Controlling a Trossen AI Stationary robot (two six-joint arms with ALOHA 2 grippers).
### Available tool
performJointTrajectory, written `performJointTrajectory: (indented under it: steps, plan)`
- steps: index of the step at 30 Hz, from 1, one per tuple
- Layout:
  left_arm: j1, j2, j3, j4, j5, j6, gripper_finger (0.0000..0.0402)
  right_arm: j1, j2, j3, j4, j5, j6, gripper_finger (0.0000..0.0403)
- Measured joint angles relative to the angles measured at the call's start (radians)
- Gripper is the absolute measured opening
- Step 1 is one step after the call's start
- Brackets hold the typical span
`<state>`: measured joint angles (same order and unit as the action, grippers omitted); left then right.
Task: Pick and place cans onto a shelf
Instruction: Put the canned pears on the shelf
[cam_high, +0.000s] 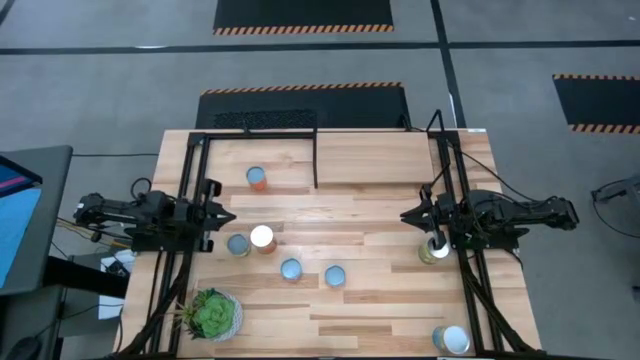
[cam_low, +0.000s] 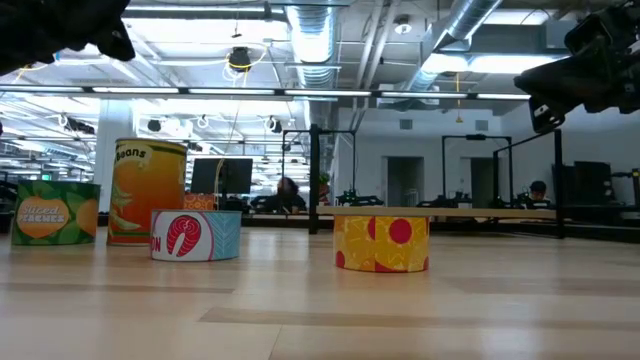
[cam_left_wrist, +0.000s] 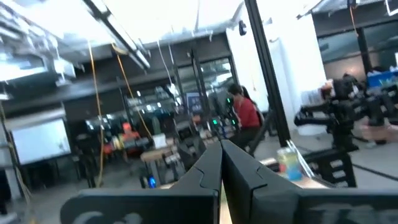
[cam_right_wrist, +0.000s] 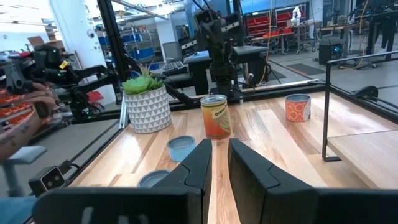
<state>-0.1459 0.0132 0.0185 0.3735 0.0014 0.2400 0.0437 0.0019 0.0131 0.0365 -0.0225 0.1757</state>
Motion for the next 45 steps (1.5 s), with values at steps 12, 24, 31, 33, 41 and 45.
performJointTrajectory:
  steps: [12, 24, 31, 33, 41, 45]
  plan:
    - [0.000, 0.000, 0.000, 0.003, -0.038, -0.240, 0.0000, -0.001, 0.000, 0.005, -0.024, 0.104, -0.001, 0.0079]
    - [0.000, 0.029, 0.000, 0.017, -0.482, -0.171, 0.0000, -0.002, 0.000, 0.002, 0.040, 0.215, -0.224, 0.0079]
    - [0.000, 0.169, 0.001, 0.251, -0.369, -0.115, 0.0000, -0.002, 0.000, 0.002, 0.188, 0.213, -0.238, 0.0079]
    - [0.000, 0.226, 0.001, 0.312, -0.353, -0.089, 0.0000, -0.002, 0.000, 0.002, 0.199, 0.213, -0.240, 0.0079]
    - [0.048, 0.498, 0.161, 0.308, -0.373, -0.065, 0.0000, -0.002, 0.000, 0.002, 0.203, 0.211, -0.240, 0.0079]
    - [0.087, 0.638, 0.295, 0.159, -0.371, -0.026, 0.0000, -0.002, 0.000, 0.002, 0.203, 0.207, -0.237, 0.0079]
